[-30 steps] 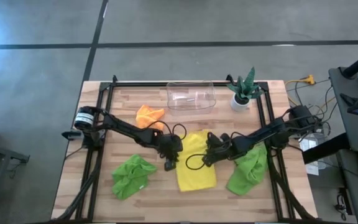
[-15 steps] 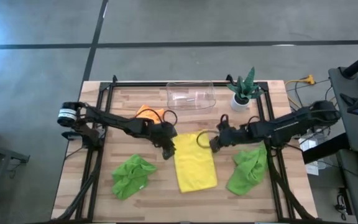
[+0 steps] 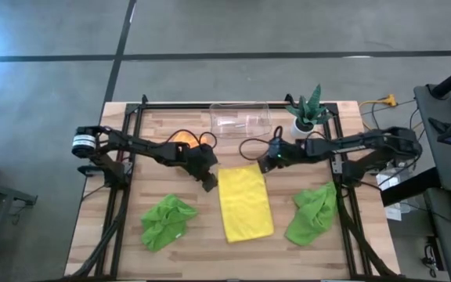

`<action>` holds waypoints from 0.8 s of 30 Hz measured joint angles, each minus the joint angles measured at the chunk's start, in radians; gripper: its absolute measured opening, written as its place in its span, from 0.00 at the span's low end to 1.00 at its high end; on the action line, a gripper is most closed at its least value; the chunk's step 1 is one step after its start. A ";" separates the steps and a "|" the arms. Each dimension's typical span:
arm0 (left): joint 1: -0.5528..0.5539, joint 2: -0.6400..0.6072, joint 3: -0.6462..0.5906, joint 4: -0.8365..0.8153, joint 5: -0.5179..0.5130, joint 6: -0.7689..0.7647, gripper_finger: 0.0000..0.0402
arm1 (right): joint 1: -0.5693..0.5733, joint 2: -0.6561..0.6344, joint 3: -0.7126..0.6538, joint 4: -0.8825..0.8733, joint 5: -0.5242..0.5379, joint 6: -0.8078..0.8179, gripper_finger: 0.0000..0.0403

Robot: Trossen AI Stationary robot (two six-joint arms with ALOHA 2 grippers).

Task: Fold microfiber towels
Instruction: Fold the yellow microfiber towel

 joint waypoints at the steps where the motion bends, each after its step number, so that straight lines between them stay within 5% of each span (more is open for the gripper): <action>1: 0.003 0.000 0.000 0.003 -0.002 -0.001 0.30 | -0.004 0.022 0.025 -0.010 -0.015 -0.018 0.27; 11: 0.063 0.006 -0.002 0.001 -0.025 -0.155 0.30 | -0.005 0.179 0.161 -0.074 -0.037 -0.108 0.27; 24: 0.081 0.141 0.008 0.070 -0.026 -0.209 0.30 | -0.004 0.107 0.161 -0.141 -0.028 -0.150 0.27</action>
